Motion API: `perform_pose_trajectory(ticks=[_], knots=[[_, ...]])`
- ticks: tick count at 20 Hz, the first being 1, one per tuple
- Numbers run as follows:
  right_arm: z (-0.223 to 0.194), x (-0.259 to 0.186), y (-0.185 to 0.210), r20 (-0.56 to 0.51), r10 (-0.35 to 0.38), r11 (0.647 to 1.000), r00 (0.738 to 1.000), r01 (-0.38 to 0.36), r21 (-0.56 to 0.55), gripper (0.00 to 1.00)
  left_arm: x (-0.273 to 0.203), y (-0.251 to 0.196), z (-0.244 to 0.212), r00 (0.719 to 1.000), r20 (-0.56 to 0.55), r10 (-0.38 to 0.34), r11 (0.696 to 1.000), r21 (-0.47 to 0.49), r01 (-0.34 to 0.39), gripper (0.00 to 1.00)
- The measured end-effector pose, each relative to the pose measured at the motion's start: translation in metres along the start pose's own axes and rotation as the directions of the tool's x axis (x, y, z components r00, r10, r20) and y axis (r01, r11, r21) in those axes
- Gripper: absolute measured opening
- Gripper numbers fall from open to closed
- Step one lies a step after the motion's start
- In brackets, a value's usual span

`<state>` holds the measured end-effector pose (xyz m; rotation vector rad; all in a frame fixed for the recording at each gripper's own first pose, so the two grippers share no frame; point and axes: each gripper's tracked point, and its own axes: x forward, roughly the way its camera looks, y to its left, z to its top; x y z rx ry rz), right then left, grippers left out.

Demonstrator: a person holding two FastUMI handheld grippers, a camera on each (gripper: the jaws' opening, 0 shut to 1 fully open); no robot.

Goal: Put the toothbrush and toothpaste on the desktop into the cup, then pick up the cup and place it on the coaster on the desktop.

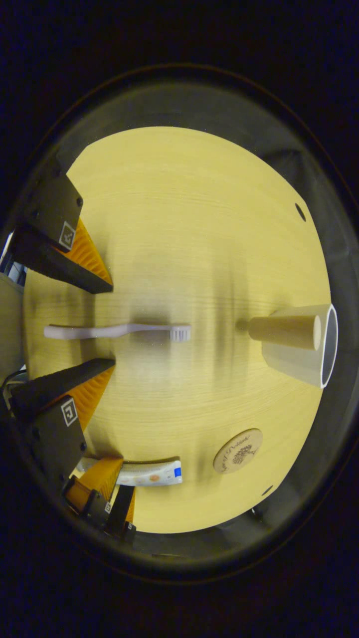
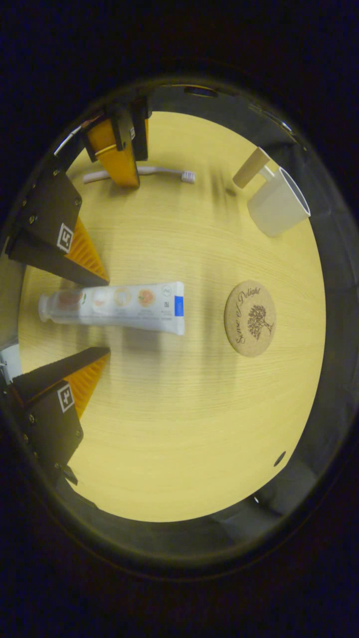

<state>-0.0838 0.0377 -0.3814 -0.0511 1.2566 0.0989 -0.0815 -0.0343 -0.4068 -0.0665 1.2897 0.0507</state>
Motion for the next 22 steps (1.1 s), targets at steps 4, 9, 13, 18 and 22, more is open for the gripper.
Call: perform_pose_trajectory(ticks=[4,9,13,18,22], knots=[[-0.004,0.0,0.001,-0.03,0.0,1.0,1.0,-0.001,-0.013,0.46,0.0,-0.002,0.002,1.0,-0.003,-0.002,1.0,-0.011,0.002,0.54],[-0.002,-0.001,-0.002,-0.052,0.01,1.0,0.999,-0.009,0.026,0.32,-0.001,-0.006,0.003,1.0,-0.012,-0.023,1.0,-0.018,0.023,0.19],[-0.005,-0.002,0.001,-0.071,0.027,0.999,0.997,-0.025,0.032,0.27,-0.001,-0.005,0.005,1.0,-0.009,-0.014,1.0,-0.012,0.014,0.08],[-0.004,-0.002,0.002,-0.07,0.043,0.998,0.997,-0.04,0.042,0.27,-0.007,-0.009,0.002,0.999,-0.018,-0.036,0.999,0.004,0.036,0.09],[-0.004,-0.003,0.002,-0.071,0.055,0.997,0.996,-0.05,0.062,0.27,-0.032,-0.024,0.013,0.996,0.027,-0.083,0.996,0.03,0.082,0.08]])
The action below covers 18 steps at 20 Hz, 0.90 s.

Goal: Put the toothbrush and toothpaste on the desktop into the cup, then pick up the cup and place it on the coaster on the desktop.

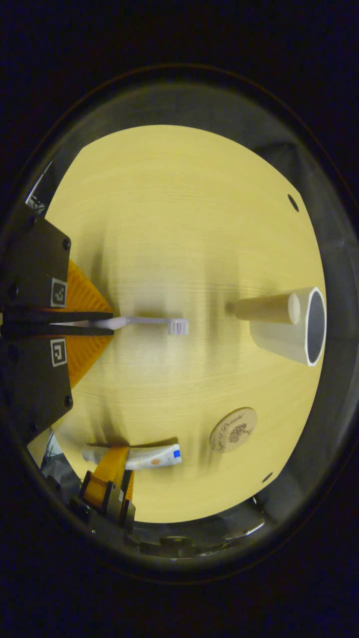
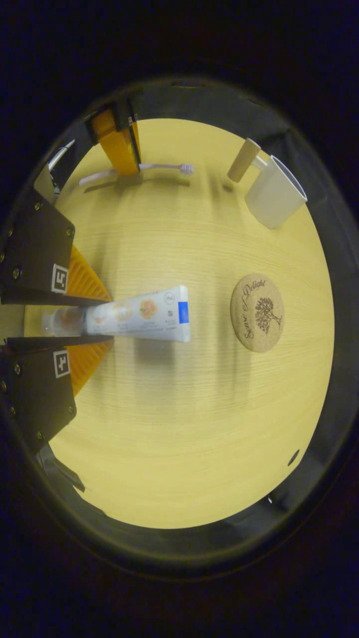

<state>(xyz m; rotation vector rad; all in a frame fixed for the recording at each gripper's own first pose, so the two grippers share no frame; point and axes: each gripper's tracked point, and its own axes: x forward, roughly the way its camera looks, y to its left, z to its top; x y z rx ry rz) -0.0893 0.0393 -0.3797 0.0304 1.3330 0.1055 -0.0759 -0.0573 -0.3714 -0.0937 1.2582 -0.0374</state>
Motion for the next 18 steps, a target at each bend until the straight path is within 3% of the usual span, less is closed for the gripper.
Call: perform_pose_trajectory(ticks=[11,17,18], knots=[[0.02,-0.036,-0.003,0.101,0.037,0.996,0.994,-0.045,0.075,0.26,-0.085,-0.045,0.076,0.976,0.172,-0.136,0.991,0.023,0.134,0.08],[0.019,-0.041,-0.001,0.112,0.049,0.993,0.993,-0.06,0.1,0.27,-0.127,-0.047,0.167,0.932,0.318,-0.172,0.985,0.022,0.174,0.08],[0.018,-0.042,0.002,0.114,0.062,0.991,0.992,-0.074,0.109,0.26,-0.129,-0.046,0.183,0.921,0.347,-0.177,0.983,0.022,0.181,0.14]])
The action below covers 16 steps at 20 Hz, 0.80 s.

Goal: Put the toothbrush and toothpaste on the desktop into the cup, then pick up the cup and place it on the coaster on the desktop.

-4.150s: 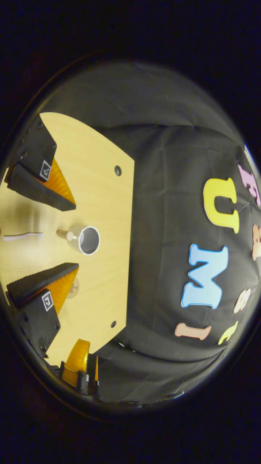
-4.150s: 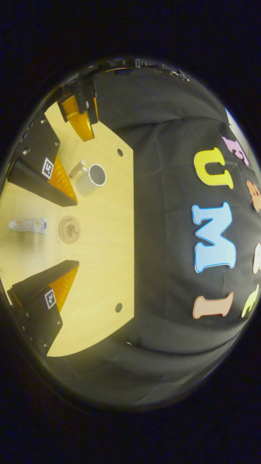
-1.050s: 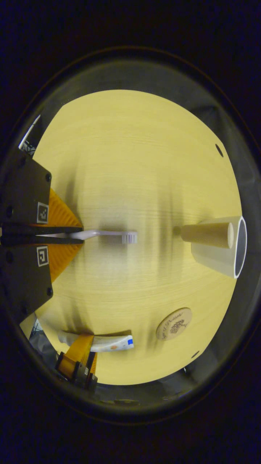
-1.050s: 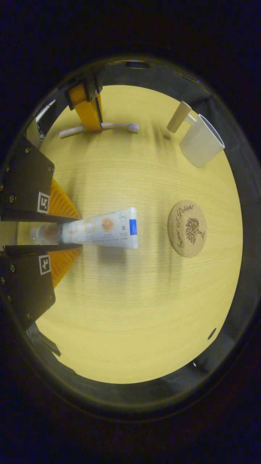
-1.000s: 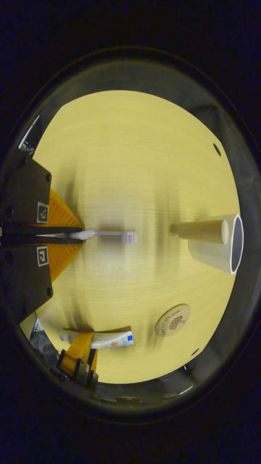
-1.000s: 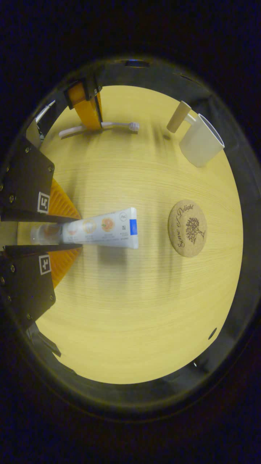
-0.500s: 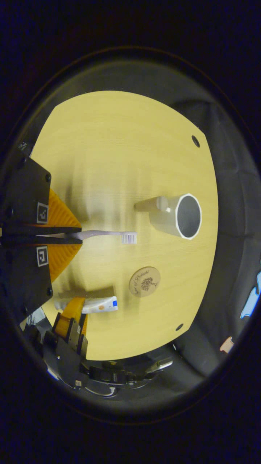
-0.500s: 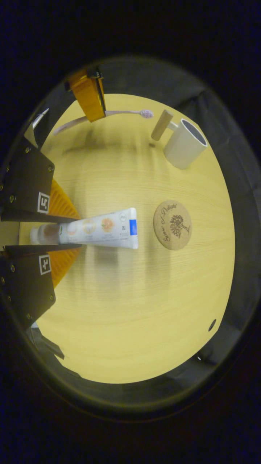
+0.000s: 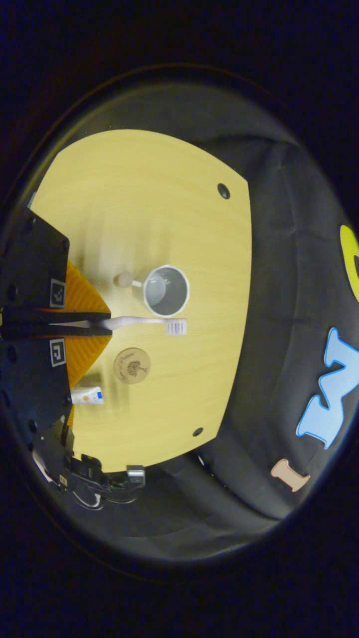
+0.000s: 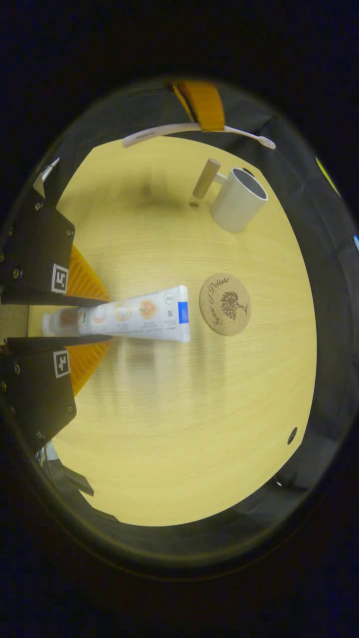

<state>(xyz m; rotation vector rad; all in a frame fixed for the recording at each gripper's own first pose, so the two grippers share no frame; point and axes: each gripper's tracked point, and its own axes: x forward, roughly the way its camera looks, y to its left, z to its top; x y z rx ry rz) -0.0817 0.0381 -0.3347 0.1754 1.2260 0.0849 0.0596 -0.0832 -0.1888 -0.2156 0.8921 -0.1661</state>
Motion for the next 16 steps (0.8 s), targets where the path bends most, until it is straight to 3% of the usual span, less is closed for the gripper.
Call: perform_pose_trajectory(ticks=[1,7,11,12,15,16], knots=[[-0.002,-0.001,0.003,-0.005,0.016,1.0,1.0,-0.016,0.016,0.27,0.002,0.002,0.017,1.0,0.026,-0.009,1.0,-0.002,0.009,0.08],[-0.012,0.003,0.01,-0.024,0.051,0.995,0.998,-0.049,0.09,0.26,0.023,0.02,0.093,0.988,0.156,-0.021,0.999,0.031,0.016,0.08],[-0.017,0.0,0.011,-0.019,0.066,0.989,0.998,-0.062,0.135,0.27,0.044,0.031,0.12,0.976,0.217,-0.028,0.995,0.097,0.006,0.14],[-0.02,-0.003,0.01,-0.014,0.064,0.987,0.998,-0.062,0.145,0.26,0.048,0.032,0.126,0.973,0.229,-0.031,0.994,0.111,0.005,0.08],[-0.024,-0.011,0.004,-0.004,0.059,0.981,0.998,-0.057,0.186,0.26,0.056,0.029,0.137,0.962,0.266,-0.056,0.99,0.142,0.019,0.08],[-0.025,-0.011,0.003,0.0,0.056,0.978,0.998,-0.055,0.2,0.27,0.06,0.028,0.141,0.959,0.276,-0.063,0.99,0.141,0.024,0.14]])
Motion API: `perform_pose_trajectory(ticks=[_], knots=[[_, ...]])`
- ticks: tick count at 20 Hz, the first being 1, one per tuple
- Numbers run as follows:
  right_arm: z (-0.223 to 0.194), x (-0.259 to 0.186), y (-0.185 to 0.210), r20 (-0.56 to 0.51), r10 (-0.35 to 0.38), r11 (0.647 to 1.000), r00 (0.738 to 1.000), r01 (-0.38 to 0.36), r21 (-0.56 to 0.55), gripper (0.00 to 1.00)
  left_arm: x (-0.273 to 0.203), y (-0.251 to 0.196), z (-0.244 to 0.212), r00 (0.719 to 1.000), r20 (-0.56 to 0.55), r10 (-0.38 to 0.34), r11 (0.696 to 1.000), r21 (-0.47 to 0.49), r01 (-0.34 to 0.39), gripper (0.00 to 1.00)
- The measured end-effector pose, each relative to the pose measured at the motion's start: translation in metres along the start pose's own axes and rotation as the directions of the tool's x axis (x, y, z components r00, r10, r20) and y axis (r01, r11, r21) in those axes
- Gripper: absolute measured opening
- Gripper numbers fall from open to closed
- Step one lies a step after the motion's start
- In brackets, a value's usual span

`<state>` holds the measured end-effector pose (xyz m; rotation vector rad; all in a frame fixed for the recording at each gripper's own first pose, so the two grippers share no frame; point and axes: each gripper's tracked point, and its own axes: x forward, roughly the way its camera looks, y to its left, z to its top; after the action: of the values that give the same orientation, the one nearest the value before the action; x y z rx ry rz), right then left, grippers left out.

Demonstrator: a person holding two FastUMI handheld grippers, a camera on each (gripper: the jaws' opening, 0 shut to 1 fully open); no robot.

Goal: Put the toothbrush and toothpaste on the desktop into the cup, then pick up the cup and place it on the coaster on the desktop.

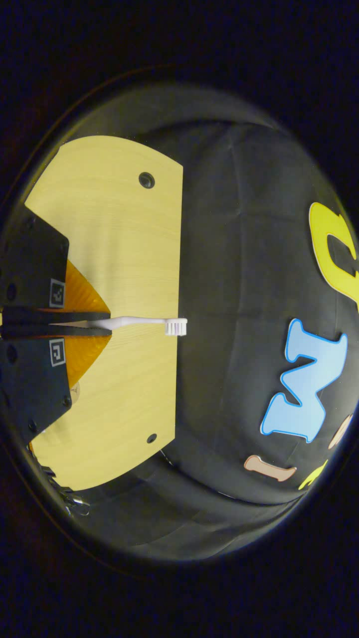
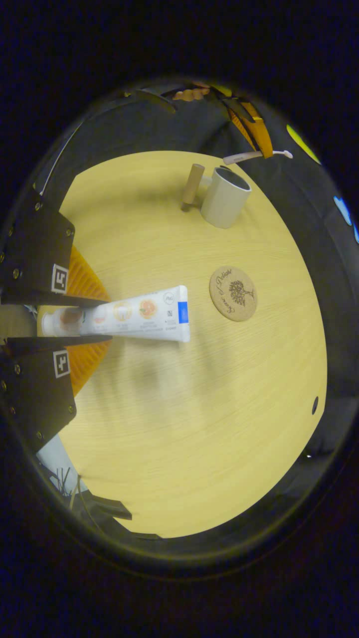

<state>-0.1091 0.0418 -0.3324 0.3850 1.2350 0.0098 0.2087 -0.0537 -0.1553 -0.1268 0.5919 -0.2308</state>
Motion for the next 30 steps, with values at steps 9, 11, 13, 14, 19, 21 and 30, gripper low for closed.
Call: perform_pose_trajectory(ticks=[9,11,13,14,19,21,30], knots=[[-0.003,-0.012,-0.019,0.029,-0.019,0.995,0.999,0.016,0.096,0.27,0.026,0.021,-0.039,0.999,-0.009,0.033,0.999,-0.015,-0.033,0.14],[-0.002,-0.013,-0.019,0.033,-0.017,0.995,0.999,0.014,0.099,0.27,0.026,0.022,-0.049,0.999,-0.023,0.038,0.999,-0.006,-0.038,0.09],[0.0,-0.014,-0.017,0.038,-0.012,0.995,0.999,0.008,0.099,0.26,0.024,0.022,-0.057,0.999,-0.038,0.035,0.999,-0.006,-0.035,0.13],[0.001,-0.015,-0.017,0.041,-0.009,0.995,0.999,0.005,0.098,0.27,0.022,0.022,-0.058,0.999,-0.041,0.032,0.999,-0.011,-0.033,0.15],[0.011,-0.029,-0.007,0.062,0.017,0.996,0.998,-0.023,0.087,0.26,0.007,0.015,-0.063,0.999,-0.042,0.007,0.999,-0.034,-0.009,0.44],[0.02,-0.019,0.006,0.076,0.035,0.995,0.996,-0.041,0.087,0.27,-0.002,0.014,-0.063,0.999,-0.036,0.005,0.999,-0.041,-0.007,0.43],[0.088,-0.031,0.058,0.197,0.1,0.995,0.975,-0.099,-0.014,0.27,-0.069,0.051,-0.066,0.997,0.01,0.071,0.997,-0.026,-0.071,0.46]])
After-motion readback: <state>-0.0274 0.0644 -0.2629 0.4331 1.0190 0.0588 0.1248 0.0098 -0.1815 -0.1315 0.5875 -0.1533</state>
